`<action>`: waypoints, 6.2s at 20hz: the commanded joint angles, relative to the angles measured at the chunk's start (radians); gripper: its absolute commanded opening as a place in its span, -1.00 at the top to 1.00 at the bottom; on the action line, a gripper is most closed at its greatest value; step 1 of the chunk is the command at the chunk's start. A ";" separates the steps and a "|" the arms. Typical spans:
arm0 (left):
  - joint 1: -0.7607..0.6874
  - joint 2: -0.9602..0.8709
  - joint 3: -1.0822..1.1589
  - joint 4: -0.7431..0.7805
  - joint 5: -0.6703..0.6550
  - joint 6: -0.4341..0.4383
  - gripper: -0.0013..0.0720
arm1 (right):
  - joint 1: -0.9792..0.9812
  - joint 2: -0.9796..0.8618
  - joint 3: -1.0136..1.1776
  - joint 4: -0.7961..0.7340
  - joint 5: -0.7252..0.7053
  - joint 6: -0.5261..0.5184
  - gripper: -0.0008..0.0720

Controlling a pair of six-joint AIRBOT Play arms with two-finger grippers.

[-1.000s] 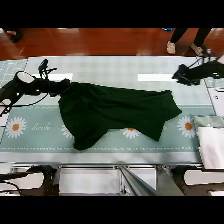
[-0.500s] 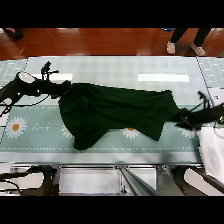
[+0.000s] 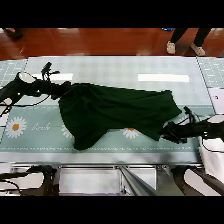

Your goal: Fold the shirts.

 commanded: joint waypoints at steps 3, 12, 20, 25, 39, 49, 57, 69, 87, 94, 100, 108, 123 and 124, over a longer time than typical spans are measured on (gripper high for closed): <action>0.001 0.000 0.001 0.000 0.003 -0.001 0.91 | 0.191 -0.111 0.038 0.164 -0.182 -0.030 0.35; 0.084 0.190 0.253 -0.029 -0.117 -0.001 0.91 | 0.212 0.109 0.751 -0.023 -0.012 0.004 0.92; 0.084 0.492 0.646 -0.044 -0.102 -0.004 0.91 | 0.212 0.160 1.581 -0.233 0.021 0.095 0.92; 0.084 0.687 0.732 0.032 -0.109 -0.004 0.91 | 0.212 0.288 1.641 -0.316 0.014 0.124 0.92; 0.084 0.877 0.599 0.230 -0.599 -0.108 0.91 | 0.212 0.552 1.293 -0.474 0.283 0.260 0.92; 0.082 0.575 -0.127 0.176 0.006 -0.097 0.91 | 0.212 0.069 0.816 -0.294 -0.117 0.132 0.92; 0.065 -0.023 0.137 0.010 0.265 -0.072 0.65 | 0.217 -0.637 1.144 0.021 -0.239 0.050 0.29; 0.605 0.114 -0.074 0.173 -0.472 0.050 -0.40 | -0.169 -0.229 0.802 -0.070 0.024 0.023 -0.14; 0.559 0.051 -0.469 -0.053 -0.349 0.200 -0.34 | -0.206 0.166 0.168 0.001 -0.061 -0.069 -0.14; 0.538 0.063 -0.378 -0.041 -0.435 0.247 0.91 | -0.206 0.166 0.213 -0.350 -0.035 0.132 -0.14; 0.537 0.063 -0.355 -0.041 -0.438 0.247 0.92 | -0.205 0.140 0.105 -0.296 0.077 0.114 -0.14; 0.534 0.062 -0.356 -0.041 -0.430 0.247 0.91 | -0.204 -0.045 0.090 -0.098 0.077 -0.024 -0.14; 0.489 0.134 -0.250 -0.207 -0.409 0.247 0.91 | -0.037 -0.126 0.323 0.098 0.113 -0.164 0.92; 0.489 0.165 -0.207 -0.252 -0.417 0.247 0.91 | -0.037 -0.088 0.409 0.098 0.128 -0.145 0.92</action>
